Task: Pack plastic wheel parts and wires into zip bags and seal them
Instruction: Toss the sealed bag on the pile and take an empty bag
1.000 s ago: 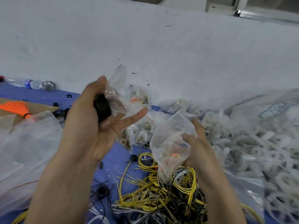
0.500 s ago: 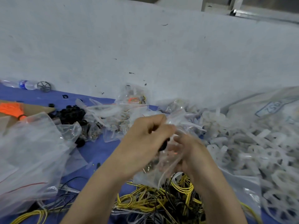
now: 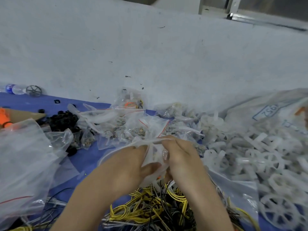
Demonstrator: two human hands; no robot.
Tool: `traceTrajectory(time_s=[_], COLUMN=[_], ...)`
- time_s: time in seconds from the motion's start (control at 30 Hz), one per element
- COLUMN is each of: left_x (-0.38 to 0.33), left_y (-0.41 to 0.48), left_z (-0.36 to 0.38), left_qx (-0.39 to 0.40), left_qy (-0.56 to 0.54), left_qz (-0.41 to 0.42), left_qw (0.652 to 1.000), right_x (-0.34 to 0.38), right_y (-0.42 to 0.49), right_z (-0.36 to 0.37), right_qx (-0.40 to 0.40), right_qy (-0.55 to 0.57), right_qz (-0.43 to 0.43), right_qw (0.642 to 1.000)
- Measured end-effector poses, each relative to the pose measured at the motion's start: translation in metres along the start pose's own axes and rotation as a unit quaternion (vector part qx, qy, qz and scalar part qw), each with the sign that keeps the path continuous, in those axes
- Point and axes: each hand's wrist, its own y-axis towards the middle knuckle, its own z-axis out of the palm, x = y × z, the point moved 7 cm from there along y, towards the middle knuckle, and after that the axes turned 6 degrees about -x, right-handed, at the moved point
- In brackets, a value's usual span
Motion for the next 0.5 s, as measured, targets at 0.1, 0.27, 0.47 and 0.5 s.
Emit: traceTrajectory(time_s=[0.1, 0.27, 0.47, 0.5], left_x=[-0.010, -0.035, -0.014, -0.013], left_y=[-0.012, -0.001, 0.010, 0.010], left_z=[-0.010, -0.006, -0.022, -0.027], left_qx=[0.046, -0.009, -0.120, -0.136], left_qy=[-0.129, 0.009, -0.094, -0.098], left_qz=[0.029, 0.151, 0.152, 0.156], left_qw=[0.990, 0.988, 0.976, 0.973], right_x=[-0.011, -0.017, -0.099, -0.115], right_y=[0.008, 0.003, 0.007, 0.009], right_z=[-0.018, -0.044, -0.177, -0.197], right_qx=[-0.028, 0.085, -0.335, -0.379], right_qy=[0.095, 0.131, 0.065, -0.033], right_qz=[0.076, 0.063, 0.145, 0.181], right_qw=[0.992, 0.986, 0.929, 0.907])
